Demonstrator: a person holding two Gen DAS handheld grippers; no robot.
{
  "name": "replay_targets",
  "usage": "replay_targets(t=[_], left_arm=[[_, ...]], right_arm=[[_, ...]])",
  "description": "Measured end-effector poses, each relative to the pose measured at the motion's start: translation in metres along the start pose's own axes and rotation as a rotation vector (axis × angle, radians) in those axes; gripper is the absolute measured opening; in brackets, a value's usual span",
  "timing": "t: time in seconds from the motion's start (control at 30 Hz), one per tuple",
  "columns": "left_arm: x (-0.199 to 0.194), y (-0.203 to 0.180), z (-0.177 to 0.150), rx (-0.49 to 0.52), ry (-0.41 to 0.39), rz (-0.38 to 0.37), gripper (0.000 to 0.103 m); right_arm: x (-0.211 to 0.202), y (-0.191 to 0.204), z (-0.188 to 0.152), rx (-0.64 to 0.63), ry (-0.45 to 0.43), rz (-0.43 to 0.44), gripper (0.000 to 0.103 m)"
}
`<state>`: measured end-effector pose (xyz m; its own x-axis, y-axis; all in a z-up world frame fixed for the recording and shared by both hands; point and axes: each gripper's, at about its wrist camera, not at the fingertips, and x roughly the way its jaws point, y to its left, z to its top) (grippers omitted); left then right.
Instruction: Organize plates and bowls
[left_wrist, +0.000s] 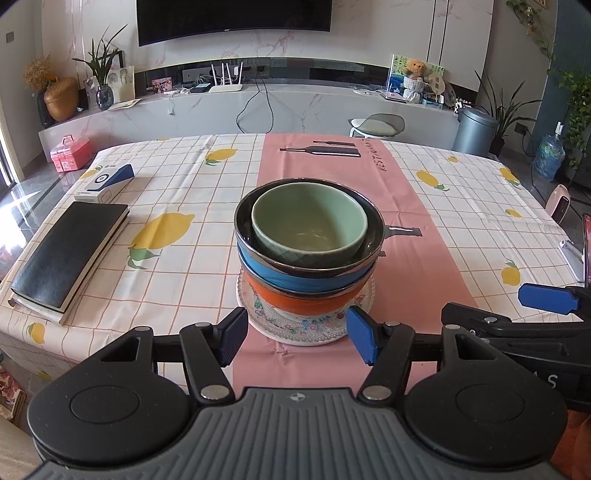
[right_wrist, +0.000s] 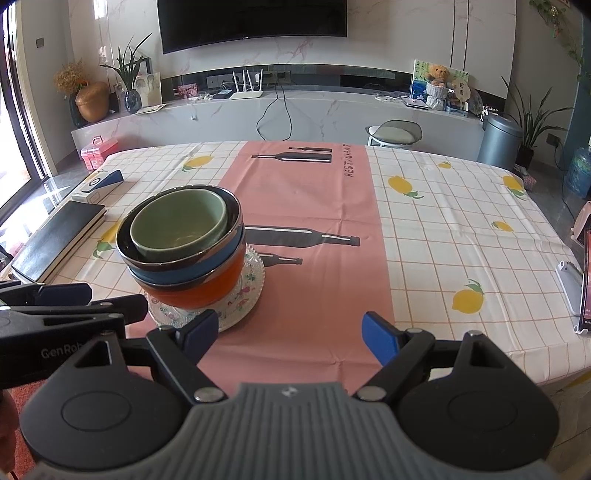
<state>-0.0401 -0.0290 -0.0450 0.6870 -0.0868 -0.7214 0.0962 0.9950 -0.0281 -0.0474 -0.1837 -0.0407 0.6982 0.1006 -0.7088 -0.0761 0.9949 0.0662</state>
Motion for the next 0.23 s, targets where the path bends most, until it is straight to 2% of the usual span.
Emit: replay_targets(t=[0.23], left_arm=[[-0.0008,-0.0001,-0.0013,-0.001,-0.01,-0.003,0.072]], right_arm=[[0.0002,-0.0004,0.0003,0.001,0.001,0.001,0.084]])
